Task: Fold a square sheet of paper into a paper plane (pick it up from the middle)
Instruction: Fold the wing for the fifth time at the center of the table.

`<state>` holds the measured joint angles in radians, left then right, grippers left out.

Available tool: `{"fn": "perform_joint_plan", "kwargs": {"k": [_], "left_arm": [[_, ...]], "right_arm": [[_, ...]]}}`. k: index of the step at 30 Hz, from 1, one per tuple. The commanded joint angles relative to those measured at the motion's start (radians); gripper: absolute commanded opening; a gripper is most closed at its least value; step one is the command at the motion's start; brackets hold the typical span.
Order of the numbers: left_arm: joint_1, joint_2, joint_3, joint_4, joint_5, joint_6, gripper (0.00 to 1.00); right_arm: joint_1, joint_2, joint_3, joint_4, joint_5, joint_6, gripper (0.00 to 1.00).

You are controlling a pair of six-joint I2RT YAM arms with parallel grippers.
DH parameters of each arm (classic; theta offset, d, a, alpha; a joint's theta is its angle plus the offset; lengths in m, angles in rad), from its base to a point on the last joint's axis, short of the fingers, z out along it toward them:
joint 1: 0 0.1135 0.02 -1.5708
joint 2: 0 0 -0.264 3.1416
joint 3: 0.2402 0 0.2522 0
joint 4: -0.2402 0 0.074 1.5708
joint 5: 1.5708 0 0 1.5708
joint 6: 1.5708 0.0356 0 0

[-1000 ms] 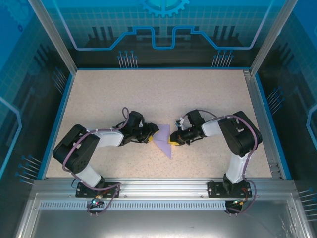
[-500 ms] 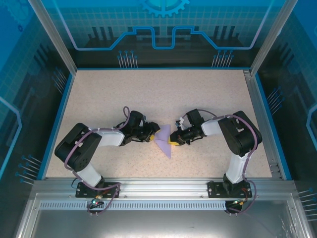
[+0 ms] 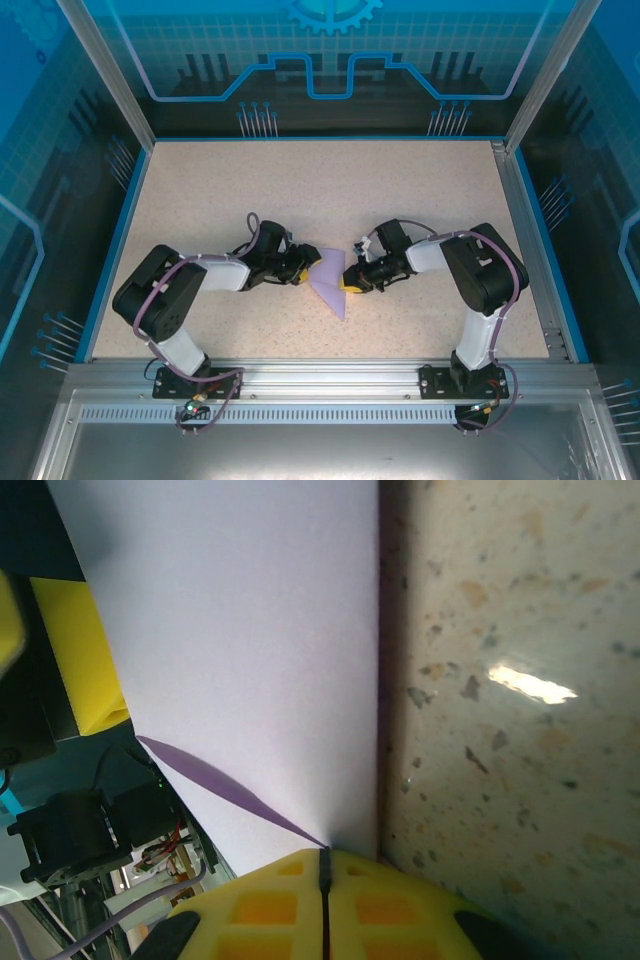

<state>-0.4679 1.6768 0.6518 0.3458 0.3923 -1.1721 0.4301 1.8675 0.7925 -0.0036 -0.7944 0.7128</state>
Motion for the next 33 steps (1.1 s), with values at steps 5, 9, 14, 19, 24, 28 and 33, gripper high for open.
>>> {"fn": "perform_joint_plan", "kwargs": {"k": [5, 9, 14, 19, 24, 28, 33], "left_arm": [[0.023, 0.045, 0.052, -0.031, 0.063, 0.048, 0.45], [0.039, 0.061, 0.066, -0.037, 0.089, 0.071, 0.40], [0.050, 0.072, 0.072, -0.039, 0.122, 0.096, 0.43], [0.053, 0.077, 0.105, -0.077, 0.146, 0.146, 0.47], [0.060, 0.111, 0.160, -0.137, 0.182, 0.192, 0.45], [0.069, 0.120, 0.177, -0.185, 0.181, 0.219, 0.39], [0.080, 0.111, 0.166, -0.175, 0.194, 0.215, 0.27]], "right_arm": [[-0.027, 0.067, -0.030, -0.090, 0.222, -0.021, 0.08], [-0.027, 0.068, -0.032, -0.091, 0.222, -0.026, 0.08], [-0.027, 0.068, -0.037, -0.084, 0.221, -0.026, 0.08], [-0.027, 0.068, -0.036, -0.085, 0.218, -0.029, 0.08], [-0.030, 0.072, -0.031, -0.091, 0.220, -0.035, 0.08], [-0.031, 0.070, -0.033, -0.090, 0.220, -0.034, 0.08], [-0.033, 0.072, -0.031, -0.092, 0.220, -0.035, 0.08]]}}
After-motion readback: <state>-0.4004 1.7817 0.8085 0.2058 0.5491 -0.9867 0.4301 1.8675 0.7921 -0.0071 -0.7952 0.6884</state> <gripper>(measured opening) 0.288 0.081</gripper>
